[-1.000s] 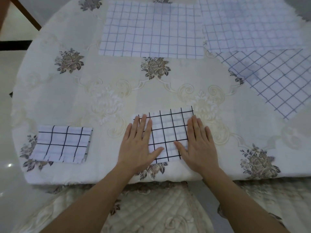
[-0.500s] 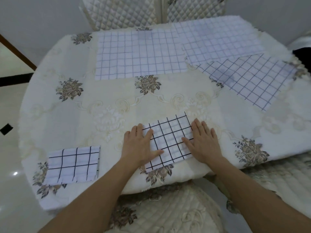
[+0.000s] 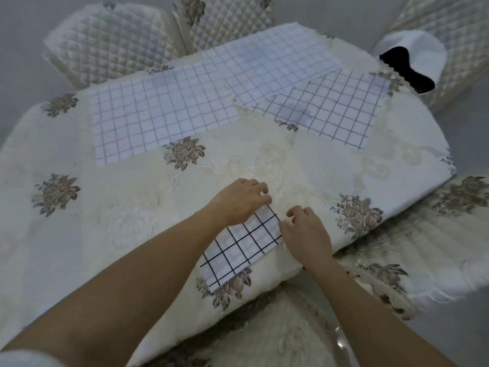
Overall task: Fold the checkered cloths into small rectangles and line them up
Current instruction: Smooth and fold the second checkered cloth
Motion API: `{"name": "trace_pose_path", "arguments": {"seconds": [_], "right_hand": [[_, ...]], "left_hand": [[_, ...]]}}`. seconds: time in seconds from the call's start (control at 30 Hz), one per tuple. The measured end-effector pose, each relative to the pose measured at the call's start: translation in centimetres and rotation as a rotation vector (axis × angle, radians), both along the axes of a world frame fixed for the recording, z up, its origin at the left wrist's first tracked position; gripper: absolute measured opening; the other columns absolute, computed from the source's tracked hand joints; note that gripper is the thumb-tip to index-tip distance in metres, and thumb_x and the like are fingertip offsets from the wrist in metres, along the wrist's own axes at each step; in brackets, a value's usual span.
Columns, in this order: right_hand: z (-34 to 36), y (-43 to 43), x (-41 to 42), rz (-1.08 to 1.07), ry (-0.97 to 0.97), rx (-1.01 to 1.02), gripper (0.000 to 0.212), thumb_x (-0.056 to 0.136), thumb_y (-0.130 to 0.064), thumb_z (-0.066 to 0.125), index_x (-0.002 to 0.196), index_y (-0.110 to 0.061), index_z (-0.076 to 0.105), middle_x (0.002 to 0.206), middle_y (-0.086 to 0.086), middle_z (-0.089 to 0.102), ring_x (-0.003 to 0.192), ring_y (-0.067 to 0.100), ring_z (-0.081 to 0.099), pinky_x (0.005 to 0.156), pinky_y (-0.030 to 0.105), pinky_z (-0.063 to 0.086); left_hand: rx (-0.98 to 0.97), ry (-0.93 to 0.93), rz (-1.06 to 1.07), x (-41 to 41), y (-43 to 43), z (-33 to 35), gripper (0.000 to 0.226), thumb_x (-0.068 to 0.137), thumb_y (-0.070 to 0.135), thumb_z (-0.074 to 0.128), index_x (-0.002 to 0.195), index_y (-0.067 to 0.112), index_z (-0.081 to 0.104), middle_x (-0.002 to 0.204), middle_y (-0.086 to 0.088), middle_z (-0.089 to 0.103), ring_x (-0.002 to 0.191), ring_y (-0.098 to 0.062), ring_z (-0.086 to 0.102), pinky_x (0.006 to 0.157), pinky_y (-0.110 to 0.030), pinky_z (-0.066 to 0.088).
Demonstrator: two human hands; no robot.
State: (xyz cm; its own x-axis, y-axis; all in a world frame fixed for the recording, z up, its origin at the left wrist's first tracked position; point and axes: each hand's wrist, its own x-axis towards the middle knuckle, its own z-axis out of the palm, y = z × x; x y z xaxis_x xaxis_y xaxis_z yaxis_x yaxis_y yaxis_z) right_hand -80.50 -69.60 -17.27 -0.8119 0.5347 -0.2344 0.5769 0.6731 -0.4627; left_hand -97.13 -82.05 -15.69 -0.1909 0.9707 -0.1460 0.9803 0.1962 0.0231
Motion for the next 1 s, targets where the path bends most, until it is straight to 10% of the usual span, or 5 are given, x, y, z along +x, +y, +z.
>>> {"name": "trace_pose_path", "arguments": {"seconds": [0.57,0.8,1.0], "right_hand": [[-1.0,1.1,-2.3,-0.04,-0.129,-0.16,0.02,0.087,-0.039,0.072,0.081,-0.026,0.058,0.093,-0.005,0.061,0.088,0.02,0.061,0.078,0.037,0.052],[-0.8,2.6,-2.9,-0.023,-0.111,-0.211,0.012,0.09,-0.03,0.069,0.088,-0.022,0.059,0.099,-0.002,0.06,0.088,0.018,0.058,0.073,0.031,0.045],[-1.1,2.8,-3.5,0.0,-0.107,-0.198,0.009,0.091,-0.025,0.064,0.088,-0.021,0.057,0.097,0.0,0.062,0.088,0.02,0.057,0.07,0.03,0.04]], "left_hand": [[-0.125,-0.052,-0.131,-2.3,3.2,-1.2,0.009,0.09,0.016,0.059,0.098,0.015,0.062,0.098,-0.003,0.058,0.09,-0.024,0.057,0.08,-0.035,0.04],[0.313,-0.037,0.165,2.6,-1.3,0.4,0.028,0.085,0.017,0.064,0.113,0.013,0.064,0.126,-0.01,0.059,0.114,-0.029,0.056,0.099,-0.042,0.042],[0.209,-0.152,0.115,10.6,-10.4,-2.8,0.03,0.101,0.024,0.05,0.126,0.014,0.062,0.134,-0.007,0.057,0.123,-0.026,0.053,0.107,-0.042,0.039]]}}
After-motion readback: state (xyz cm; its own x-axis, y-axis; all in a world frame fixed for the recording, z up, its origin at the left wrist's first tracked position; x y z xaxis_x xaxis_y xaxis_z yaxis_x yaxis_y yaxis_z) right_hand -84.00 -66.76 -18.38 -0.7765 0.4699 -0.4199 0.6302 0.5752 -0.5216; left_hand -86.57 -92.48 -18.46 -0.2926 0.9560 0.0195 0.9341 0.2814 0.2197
